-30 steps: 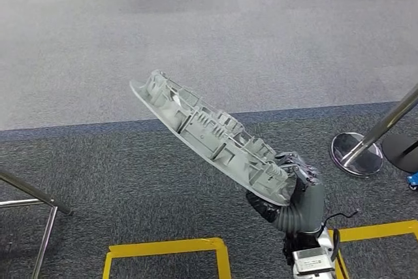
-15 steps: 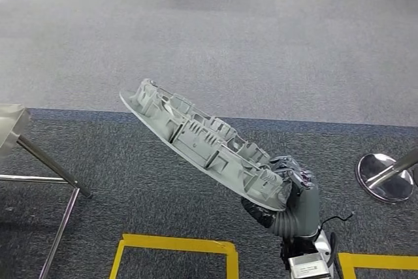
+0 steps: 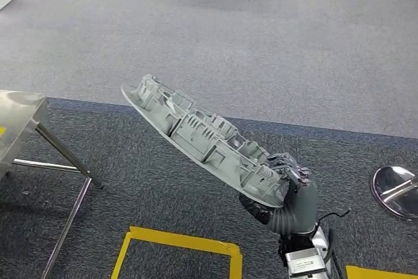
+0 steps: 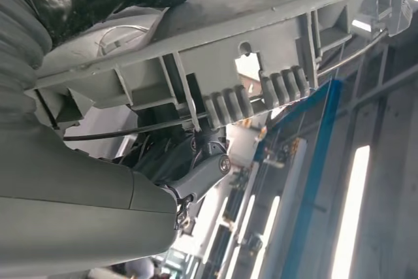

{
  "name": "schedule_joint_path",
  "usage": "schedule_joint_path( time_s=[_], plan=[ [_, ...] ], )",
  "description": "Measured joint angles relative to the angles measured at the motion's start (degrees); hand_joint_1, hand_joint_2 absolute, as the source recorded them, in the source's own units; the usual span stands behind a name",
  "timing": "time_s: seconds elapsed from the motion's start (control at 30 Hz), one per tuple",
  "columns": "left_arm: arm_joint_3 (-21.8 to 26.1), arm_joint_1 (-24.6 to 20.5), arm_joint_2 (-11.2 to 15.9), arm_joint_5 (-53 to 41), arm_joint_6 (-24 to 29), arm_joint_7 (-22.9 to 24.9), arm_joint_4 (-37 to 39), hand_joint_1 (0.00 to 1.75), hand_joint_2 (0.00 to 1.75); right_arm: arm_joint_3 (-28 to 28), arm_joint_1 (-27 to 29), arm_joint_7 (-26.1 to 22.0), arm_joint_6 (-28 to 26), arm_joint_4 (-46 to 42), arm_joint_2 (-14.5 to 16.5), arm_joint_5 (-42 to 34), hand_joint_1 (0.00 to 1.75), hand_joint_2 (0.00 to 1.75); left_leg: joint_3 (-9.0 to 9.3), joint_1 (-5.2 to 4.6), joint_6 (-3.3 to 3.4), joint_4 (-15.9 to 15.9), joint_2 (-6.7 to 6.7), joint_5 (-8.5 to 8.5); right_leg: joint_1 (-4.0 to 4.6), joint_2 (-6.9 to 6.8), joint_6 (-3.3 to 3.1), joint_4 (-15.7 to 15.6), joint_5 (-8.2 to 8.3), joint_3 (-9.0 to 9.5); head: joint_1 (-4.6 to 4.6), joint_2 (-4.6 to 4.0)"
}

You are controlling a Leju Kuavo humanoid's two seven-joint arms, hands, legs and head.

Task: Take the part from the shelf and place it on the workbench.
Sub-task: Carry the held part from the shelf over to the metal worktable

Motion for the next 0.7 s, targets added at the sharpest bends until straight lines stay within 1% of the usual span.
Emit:
schedule_joint_path(
  time_s=[0.03,0.07,0.1,0.13,0.17,0.2,0.23,0.27,0.3,0.33,0.37,0.4,0.43,0.47,0.5,0.53,0.57,0.6,0.63,0.67,0.7],
  plan=[
    [0.46,-0.16,-0.14,1.66,-0.88,-0.34,0.00,0.00,0.00,0.01,-0.07,-0.02,0.12,0.02,0.03,-0.12,1.75,1.75,0.28,-0.22,0.27,-0.83,0.26,-0.16,0.12,-0.35,0.28,-0.02,-0.06,0.01,0.07,0.00],
    [1.32,-0.29,-0.36,3.79,-1.46,-0.58,0.00,0.00,0.00,0.07,-0.16,-0.04,0.26,0.05,0.09,-0.24,1.75,1.75,0.23,-0.40,0.61,-1.04,-0.06,-0.17,0.20,-0.71,0.60,-0.07,-0.08,0.05,0.15,0.00],
    [2.52,-0.34,-0.70,5.76,-1.78,-0.75,0.00,0.00,0.00,0.15,-0.25,-0.05,0.36,0.08,0.16,-0.34,1.75,1.75,0.27,-0.36,0.99,-1.19,-0.41,-0.06,0.12,-1.00,0.92,-0.18,-0.19,0.04,0.26,0.00],
    [3.80,-0.31,-1.06,7.20,-1.88,-0.91,0.00,0.00,0.00,0.26,-0.33,-0.07,0.42,0.10,0.24,-0.41,1.75,1.75,0.45,-0.30,1.37,-1.46,-0.77,0.05,0.01,-0.68,1.21,0.11,-0.58,-0.05,0.38,0.00],
    [4.89,-0.32,-1.36,7.95,-1.95,-1.02,0.00,0.00,0.00,0.37,-0.41,-0.13,0.42,0.11,0.29,-0.44,1.75,1.75,0.65,-0.21,1.78,-1.73,-1.11,0.19,-0.09,0.07,1.42,1.31,-1.47,-0.58,0.53,0.00],
    [5.69,-0.38,-1.59,8.14,-2.07,-1.08,0.00,0.00,0.00,0.45,-0.45,-0.21,0.37,0.12,0.31,-0.46,1.75,1.75,0.84,-0.10,2.14,-1.97,-1.49,0.32,-0.18,1.12,1.56,3.80,-2.89,-1.76,0.76,0.00],
    [6.24,-0.45,-1.72,8.14,-2.23,-1.09,0.00,0.00,0.00,0.52,-0.45,-0.30,0.33,0.13,0.31,-0.46,1.75,1.75,0.89,-0.13,2.36,-2.01,-1.89,0.33,-0.23,2.28,1.61,7.40,-4.59,-3.44,1.04,0.00],
    [6.66,-0.53,-1.82,8.14,-2.42,-1.02,0.00,0.00,0.00,0.58,-0.43,-0.37,0.31,0.14,0.31,-0.48,1.75,1.75,0.89,-0.19,2.54,-2.00,-2.36,0.32,-0.24,2.99,1.63,11.54,-6.21,-5.55,1.24,0.00],
    [7.02,-0.58,-1.95,8.20,-2.64,-0.86,0.00,0.00,0.00,0.64,-0.38,-0.39,0.32,0.19,0.31,-0.54,1.75,1.75,0.91,-0.26,2.62,-1.98,-2.88,0.29,-0.23,3.35,1.64,14.90,-7.11,-7.43,1.38,0.00],
    [7.35,-0.59,-2.09,8.35,-2.90,-0.63,0.00,0.00,0.00,0.71,-0.36,-0.38,0.34,0.26,0.31,-0.62,1.75,1.75,0.96,-0.34,2.67,-1.97,-3.41,0.26,-0.22,3.54,1.61,16.48,-6.98,-8.55,1.43,0.00],
    [7.72,-0.60,-2.24,8.67,-3.22,-0.31,0.00,0.00,0.00,0.78,-0.36,-0.35,0.38,0.33,0.31,-0.72,1.75,1.75,1.04,-0.40,2.68,-1.94,-3.97,0.24,-0.22,3.66,1.51,15.79,-5.72,-8.59,1.43,0.00],
    [8.10,-0.63,-2.42,9.11,-3.58,-0.01,0.00,0.00,0.00,0.86,-0.41,-0.34,0.42,0.40,0.31,-0.81,1.75,1.75,1.14,-0.43,2.65,-1.91,-4.53,0.19,-0.23,3.94,1.36,12.85,-3.57,-7.50,1.45,0.00],
    [8.50,-0.67,-2.59,9.52,-3.92,0.23,0.00,0.00,0.00,0.93,-0.50,-0.33,0.43,0.43,0.31,-0.86,1.75,1.75,1.20,-0.42,2.57,-1.84,-5.05,0.12,-0.27,4.66,1.19,8.81,-1.32,-5.83,1.46,0.00],
    [8.92,-0.74,-2.77,9.84,-4.22,0.39,0.00,0.00,0.00,1.01,-0.61,-0.33,0.44,0.46,0.31,-0.89,1.75,1.75,1.14,-0.49,2.42,-1.65,-5.54,0.00,-0.36,5.60,1.00,4.91,0.24,-4.02,1.46,0.00],
    [9.26,-0.79,-2.93,10.00,-4.45,0.45,0.00,0.00,0.00,1.07,-0.70,-0.33,0.44,0.49,0.31,-0.90,1.75,1.75,0.97,-0.51,2.20,-1.49,-5.98,-0.05,-0.41,6.38,0.89,2.16,1.08,-2.66,1.45,0.00],
    [9.51,-0.78,-3.08,10.00,-4.57,0.49,0.00,0.00,0.00,1.11,-0.76,-0.33,0.44,0.51,0.31,-0.92,1.75,1.75,0.73,-0.49,1.95,-1.35,-6.37,-0.04,-0.41,6.90,0.80,0.78,1.22,-1.95,1.43,0.00],
    [9.70,-0.75,-3.20,9.93,-4.62,0.50,0.00,0.00,0.00,1.14,-0.77,-0.32,0.43,0.54,0.31,-0.95,1.75,1.75,0.52,-0.44,1.68,-1.30,-6.76,0.03,-0.35,6.88,0.73,0.42,1.03,-1.64,1.40,0.00],
    [9.80,-0.70,-3.28,9.84,-4.64,0.50,0.00,0.00,0.00,1.15,-0.76,-0.31,0.43,0.55,0.31,-0.97,1.75,1.75,0.36,-0.31,1.40,-1.31,-7.06,0.07,-0.32,6.47,0.55,0.27,1.11,-1.55,1.39,0.00],
    [9.83,-0.64,-3.33,9.72,-4.64,0.50,0.00,0.00,0.00,1.15,-0.76,-0.31,0.43,0.56,0.31,-1.00,1.75,1.75,0.24,-0.27,1.13,-1.09,-6.81,-0.13,-0.35,6.02,0.31,0.02,1.22,-1.39,1.33,0.00],
    [9.85,-0.65,-3.36,9.58,-4.64,0.50,0.00,0.00,0.00,1.15,-0.76,-0.31,0.44,0.56,0.31,-1.04,1.75,1.75,-0.11,-0.28,0.86,-0.26,-6.08,-0.77,-0.41,5.52,0.00,-0.26,1.32,-1.16,1.14,0.00],
    [9.86,-0.70,-3.38,9.44,-4.65,0.50,0.00,0.00,0.00,1.14,-0.78,-0.33,0.44,0.55,0.31,-1.11,1.75,1.75,-0.98,-0.29,0.55,1.75,-5.08,-2.02,-0.49,4.92,-0.32,-0.53,1.39,-0.92,0.90,0.00]
  ],
)
